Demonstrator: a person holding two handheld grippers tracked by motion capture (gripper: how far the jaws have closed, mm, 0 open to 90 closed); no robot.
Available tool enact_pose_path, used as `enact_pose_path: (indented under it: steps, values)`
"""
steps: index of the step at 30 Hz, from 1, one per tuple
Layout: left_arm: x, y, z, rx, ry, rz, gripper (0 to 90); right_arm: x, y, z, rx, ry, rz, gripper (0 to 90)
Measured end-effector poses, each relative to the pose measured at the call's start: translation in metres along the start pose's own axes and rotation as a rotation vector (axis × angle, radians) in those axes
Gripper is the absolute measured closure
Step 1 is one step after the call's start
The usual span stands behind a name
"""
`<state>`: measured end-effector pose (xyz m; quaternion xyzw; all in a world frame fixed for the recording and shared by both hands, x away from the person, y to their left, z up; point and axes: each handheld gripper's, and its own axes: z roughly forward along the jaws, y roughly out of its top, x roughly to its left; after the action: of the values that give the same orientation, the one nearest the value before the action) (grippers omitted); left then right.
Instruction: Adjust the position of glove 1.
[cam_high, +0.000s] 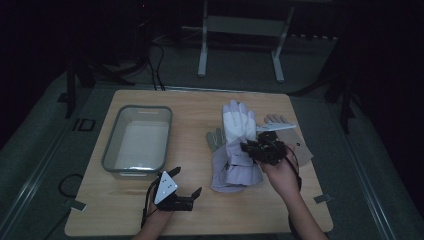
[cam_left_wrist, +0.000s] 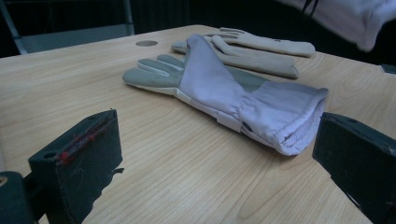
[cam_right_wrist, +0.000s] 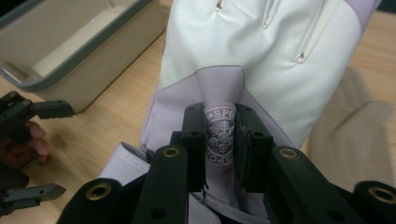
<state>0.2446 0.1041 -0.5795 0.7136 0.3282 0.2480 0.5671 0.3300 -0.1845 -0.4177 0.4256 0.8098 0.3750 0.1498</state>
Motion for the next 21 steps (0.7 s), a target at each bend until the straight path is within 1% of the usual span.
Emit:
enact_pose_path:
  steps: [4,10,12,14,18,21]
  values:
    - [0.000,0.000,0.000,0.001,-0.001,0.001,1.4,0.009,-0.004,0.020,0.054,0.002,-0.009,75.7]
    - [0.000,0.000,0.000,0.002,-0.001,0.003,1.4,0.012,-0.011,0.044,0.095,-0.008,0.020,75.7]
    - [0.000,0.000,0.000,0.001,-0.002,0.002,1.4,0.013,-0.013,0.050,0.107,-0.016,0.018,75.6]
    - [0.000,0.000,0.000,0.001,-0.003,0.002,1.4,0.012,-0.014,0.057,0.123,-0.023,0.017,75.6]
    - [0.000,0.000,0.000,0.002,-0.004,0.002,1.4,0.009,-0.015,0.067,0.145,-0.017,0.047,75.5]
    - [0.000,0.000,0.000,0.002,-0.004,0.004,1.4,0.006,-0.017,0.073,0.153,-0.027,0.063,75.4]
